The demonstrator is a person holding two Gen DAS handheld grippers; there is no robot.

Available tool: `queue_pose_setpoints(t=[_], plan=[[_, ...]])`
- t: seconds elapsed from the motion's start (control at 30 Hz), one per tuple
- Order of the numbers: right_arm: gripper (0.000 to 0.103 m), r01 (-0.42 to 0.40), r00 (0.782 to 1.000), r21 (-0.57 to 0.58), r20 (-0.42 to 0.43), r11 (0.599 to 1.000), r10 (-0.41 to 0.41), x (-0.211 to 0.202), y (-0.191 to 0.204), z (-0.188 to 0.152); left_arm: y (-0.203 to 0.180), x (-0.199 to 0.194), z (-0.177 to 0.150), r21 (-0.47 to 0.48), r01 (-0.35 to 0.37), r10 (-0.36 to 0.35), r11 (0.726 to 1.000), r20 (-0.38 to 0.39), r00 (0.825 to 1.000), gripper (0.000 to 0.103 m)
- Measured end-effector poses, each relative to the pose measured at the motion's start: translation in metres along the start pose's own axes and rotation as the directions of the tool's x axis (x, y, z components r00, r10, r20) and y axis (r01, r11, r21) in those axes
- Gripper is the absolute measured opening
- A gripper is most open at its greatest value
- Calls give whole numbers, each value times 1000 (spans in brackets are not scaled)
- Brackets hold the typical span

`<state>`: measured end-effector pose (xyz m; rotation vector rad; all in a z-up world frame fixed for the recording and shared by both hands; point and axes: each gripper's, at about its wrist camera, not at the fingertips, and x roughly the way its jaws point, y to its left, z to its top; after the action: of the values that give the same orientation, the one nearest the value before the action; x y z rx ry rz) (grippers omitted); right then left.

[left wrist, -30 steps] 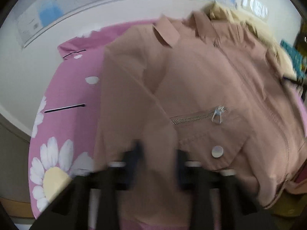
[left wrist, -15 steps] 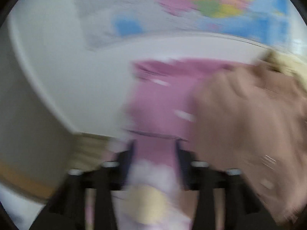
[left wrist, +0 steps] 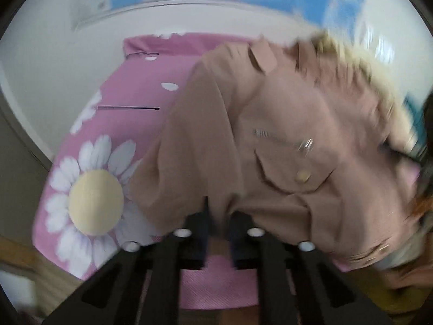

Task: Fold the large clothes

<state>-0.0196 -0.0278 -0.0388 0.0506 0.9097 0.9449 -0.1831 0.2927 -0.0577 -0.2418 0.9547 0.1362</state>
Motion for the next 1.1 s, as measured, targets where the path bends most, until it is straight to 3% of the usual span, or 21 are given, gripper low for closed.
queue_pose_setpoints(t=[0.03, 0.17, 0.27, 0.33, 0.43, 0.47, 0.5, 0.53, 0.57, 0.6, 0.63, 0.67, 0.7, 0.73, 0.83, 0.93, 0.97, 1.0, 1.03, 1.07, 1.1], plan=[[80, 0, 1000, -5, -1, 1000, 0, 0, 1, -1, 2, -8, 3, -5, -8, 8, 1000, 19, 1000, 3], [80, 12, 1000, -12, 2, 1000, -12, -1, 3, -1, 4, -38, 27, 45, -186, 179, 981, 132, 975, 2], [80, 34, 999, -5, 6, 999, -34, -3, 0, -2, 7, -58, 48, 65, -408, 385, 911, 221, 896, 2], [80, 63, 998, -2, 10, 998, -63, -4, -3, -3, 10, -60, 59, 73, -495, 465, 866, 244, 851, 3], [80, 80, 996, 23, 22, 996, -81, -8, -12, -2, 19, -33, 71, 100, -719, 689, 688, 222, 690, 14], [80, 91, 996, 28, 24, 995, -91, -9, -14, -2, 22, -28, 72, 84, -719, 695, 690, 204, 690, 24], [80, 104, 994, 33, 26, 994, -105, -10, -16, -2, 26, -26, 73, 57, -692, 675, 719, 180, 716, 40], [80, 115, 993, 38, 28, 993, -117, -11, -18, -2, 32, -27, 74, 7, -600, 593, 800, 141, 793, 45], [80, 131, 991, 44, 28, 990, -132, -12, -22, 0, 32, -31, 73, -14, -532, 528, 847, 144, 837, 45], [80, 142, 989, 51, 28, 989, -143, -13, -25, 2, 28, -39, 71, -24, -420, 418, 907, 174, 892, 49], [80, 151, 988, 54, 30, 987, -153, -12, -28, 5, 22, -49, 70, -11, -237, 234, 971, 216, 948, 54], [80, 158, 987, 53, 30, 986, -160, -11, -29, 8, 16, -54, 69, 7, -124, 119, 992, 230, 966, 65], [80, 166, 985, 50, 27, 985, -168, -9, -31, 12, 7, -57, 70, 50, 7, -19, 999, 240, 971, 71], [80, 179, 983, 45, 23, 983, -180, -5, -32, 16, -7, -55, 71, 104, 52, -77, 993, 245, 967, 71], [80, 195, 981, 22, -10, 981, -194, 14, -31, 29, -41, -23, 76, 213, 31, -69, 977, 174, 982, 73], [80, 211, 975, -37, -67, 977, -213, 42, -25, 38, -57, 26, 75, 219, 70, -80, 973, 37, 996, 71], [72, 230, 968, -61, -88, 971, -234, 51, -24, 40, -56, 42, 73, 204, 70, -70, 977, -5, 998, 69], [48, 261, 956, -96, -109, 960, -271, 63, -23, 41, -57, 54, 73, 197, 60, -57, 979, -25, 998, 67], [42, 284, 949, -113, -111, 952, -296, 67, -24, 42, -58, 65, 75, 192, 54, -48, 980, -38, 998, 66], [28, 319, 939, -144, -89, 937, -333, 69, -22, 44, -54, 68, 74, 186, 55, -48, 981, -40, 998, 66], [8, 339, 931, -163, -84, 926, -356, 72, -22, 48, -52, 73, 75, 175, 54, -47, 983, -45, 998, 66]])
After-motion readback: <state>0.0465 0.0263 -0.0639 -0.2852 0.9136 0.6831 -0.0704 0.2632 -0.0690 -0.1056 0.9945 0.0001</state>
